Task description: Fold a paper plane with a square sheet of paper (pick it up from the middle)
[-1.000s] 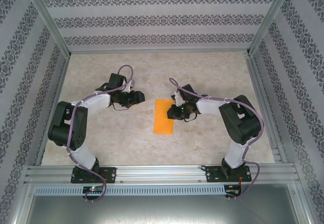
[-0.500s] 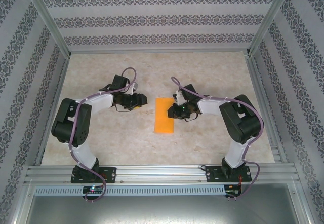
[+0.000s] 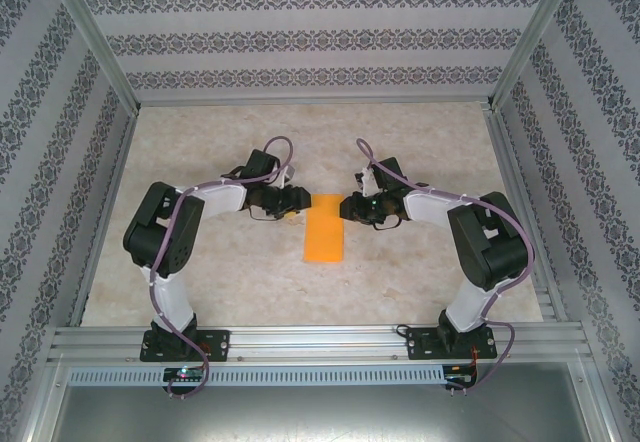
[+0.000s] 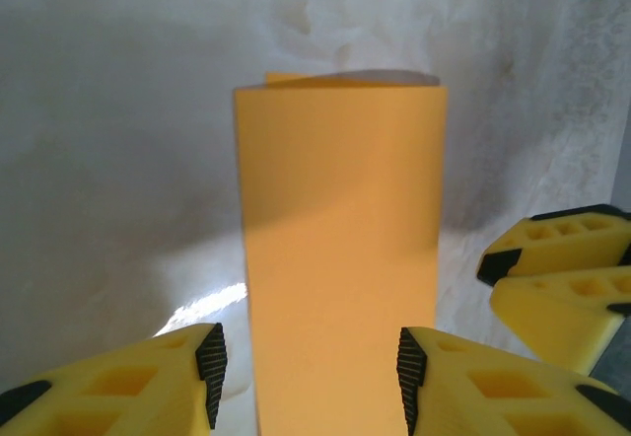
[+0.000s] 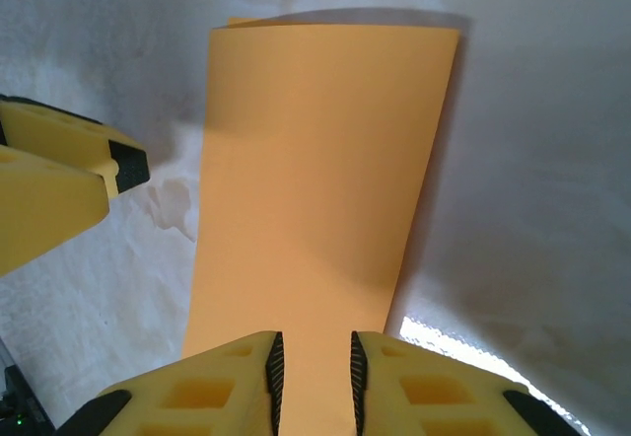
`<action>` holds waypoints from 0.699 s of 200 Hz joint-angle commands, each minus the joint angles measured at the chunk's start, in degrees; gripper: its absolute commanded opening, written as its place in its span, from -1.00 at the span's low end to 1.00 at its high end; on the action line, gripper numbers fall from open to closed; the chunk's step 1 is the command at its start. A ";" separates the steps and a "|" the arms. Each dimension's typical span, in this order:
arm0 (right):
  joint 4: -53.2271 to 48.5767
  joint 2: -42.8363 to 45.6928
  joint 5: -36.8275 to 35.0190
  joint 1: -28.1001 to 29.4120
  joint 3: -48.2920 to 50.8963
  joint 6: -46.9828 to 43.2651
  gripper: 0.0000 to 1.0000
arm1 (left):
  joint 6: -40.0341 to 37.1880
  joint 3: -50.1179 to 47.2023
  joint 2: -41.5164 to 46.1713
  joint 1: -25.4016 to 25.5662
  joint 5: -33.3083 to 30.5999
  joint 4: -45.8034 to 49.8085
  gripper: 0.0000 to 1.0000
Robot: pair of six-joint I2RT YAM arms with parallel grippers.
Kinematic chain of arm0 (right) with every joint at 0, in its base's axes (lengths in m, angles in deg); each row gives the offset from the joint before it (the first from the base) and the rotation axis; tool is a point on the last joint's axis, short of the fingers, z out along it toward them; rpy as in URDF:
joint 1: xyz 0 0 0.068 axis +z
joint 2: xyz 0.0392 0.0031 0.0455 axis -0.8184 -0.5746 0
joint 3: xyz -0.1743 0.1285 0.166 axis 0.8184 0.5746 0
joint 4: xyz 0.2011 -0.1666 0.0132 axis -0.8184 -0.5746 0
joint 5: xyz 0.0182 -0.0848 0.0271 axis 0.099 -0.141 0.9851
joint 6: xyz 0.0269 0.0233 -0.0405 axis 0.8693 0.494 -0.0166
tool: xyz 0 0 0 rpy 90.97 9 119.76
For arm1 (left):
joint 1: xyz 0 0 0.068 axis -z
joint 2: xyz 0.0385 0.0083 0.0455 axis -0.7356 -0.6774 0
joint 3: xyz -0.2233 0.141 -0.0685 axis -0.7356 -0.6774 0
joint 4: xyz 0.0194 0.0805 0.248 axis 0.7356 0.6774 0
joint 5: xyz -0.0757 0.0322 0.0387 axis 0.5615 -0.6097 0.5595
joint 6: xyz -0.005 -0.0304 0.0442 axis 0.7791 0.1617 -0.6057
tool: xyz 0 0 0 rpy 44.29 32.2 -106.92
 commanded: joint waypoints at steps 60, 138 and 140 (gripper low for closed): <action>1.59 -2.71 0.85 -0.81 -1.10 1.08 -0.41 | 0.04 6.02 -4.68 2.17 -3.12 0.62 0.03; 3.17 -1.42 1.04 -0.88 -0.35 1.74 -0.41 | -0.44 9.45 -8.29 3.71 -3.05 2.41 0.03; 3.21 -1.36 1.04 -0.90 -0.28 1.74 -0.41 | -0.47 9.53 -8.29 3.71 -3.06 2.40 0.03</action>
